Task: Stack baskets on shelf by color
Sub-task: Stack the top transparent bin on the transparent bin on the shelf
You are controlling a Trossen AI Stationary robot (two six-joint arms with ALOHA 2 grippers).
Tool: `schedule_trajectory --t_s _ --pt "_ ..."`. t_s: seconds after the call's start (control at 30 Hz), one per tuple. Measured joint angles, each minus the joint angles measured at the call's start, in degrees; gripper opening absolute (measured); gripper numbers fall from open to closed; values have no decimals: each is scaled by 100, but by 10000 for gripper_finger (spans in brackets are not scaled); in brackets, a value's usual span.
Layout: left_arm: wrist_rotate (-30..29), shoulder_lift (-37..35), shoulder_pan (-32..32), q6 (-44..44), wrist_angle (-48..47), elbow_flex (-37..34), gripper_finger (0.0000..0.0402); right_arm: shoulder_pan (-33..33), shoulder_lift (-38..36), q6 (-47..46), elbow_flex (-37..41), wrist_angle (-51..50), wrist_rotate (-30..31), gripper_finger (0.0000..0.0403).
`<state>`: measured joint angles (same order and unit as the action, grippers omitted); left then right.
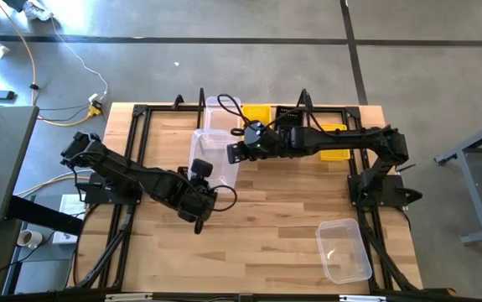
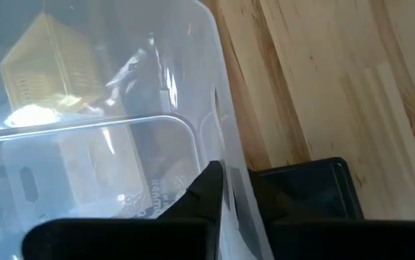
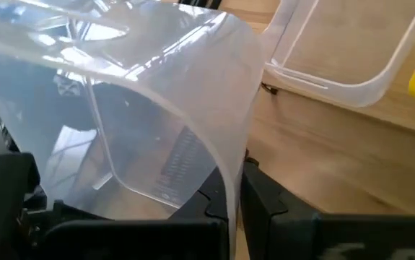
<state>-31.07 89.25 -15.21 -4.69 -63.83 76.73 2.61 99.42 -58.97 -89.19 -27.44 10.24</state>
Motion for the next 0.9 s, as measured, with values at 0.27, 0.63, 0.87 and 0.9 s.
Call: schedule_trajectory --t_s 0.27,0.63,0.87,0.9 --pt "-56 0 -141 111 77 -2 4 -5 -11 668 0 23 -2 64" --pt "-48 -20 -34 585 111 -4 2 227 -520 1234 -7 -380 -472 133" --pt "-46 -21 239 505 412 -4 1 227 -1144 2019 -7 -813 -429 133" --pt "-49 -25 306 442 483 -4 1 225 -1234 2144 -7 -827 -431 133"
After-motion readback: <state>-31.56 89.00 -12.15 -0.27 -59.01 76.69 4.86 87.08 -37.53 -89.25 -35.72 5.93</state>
